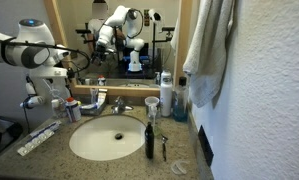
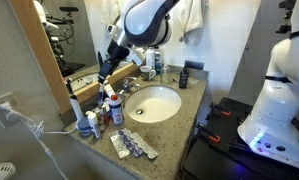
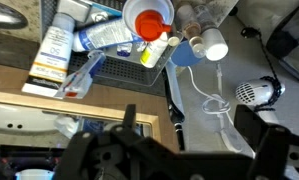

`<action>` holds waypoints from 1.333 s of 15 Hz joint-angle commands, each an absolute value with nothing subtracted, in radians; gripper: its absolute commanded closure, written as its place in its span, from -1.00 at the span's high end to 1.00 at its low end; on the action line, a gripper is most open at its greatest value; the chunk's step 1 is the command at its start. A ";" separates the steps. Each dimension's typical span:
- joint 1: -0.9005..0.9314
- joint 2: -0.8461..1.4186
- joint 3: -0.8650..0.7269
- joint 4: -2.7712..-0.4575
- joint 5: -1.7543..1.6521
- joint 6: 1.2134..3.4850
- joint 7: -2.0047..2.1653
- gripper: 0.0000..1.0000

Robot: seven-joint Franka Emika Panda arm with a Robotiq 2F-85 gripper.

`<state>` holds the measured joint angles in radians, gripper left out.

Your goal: Move the electric toothbrush forward

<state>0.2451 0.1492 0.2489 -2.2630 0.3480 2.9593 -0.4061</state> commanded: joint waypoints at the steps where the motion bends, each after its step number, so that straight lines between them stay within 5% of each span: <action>1: 0.213 0.297 0.354 -2.176 0.473 3.096 -0.573 1.00; 8: 0.091 0.530 0.543 -2.050 0.428 3.296 -0.681 1.00; 20: 0.058 0.748 0.562 -1.890 0.268 3.390 -0.681 1.00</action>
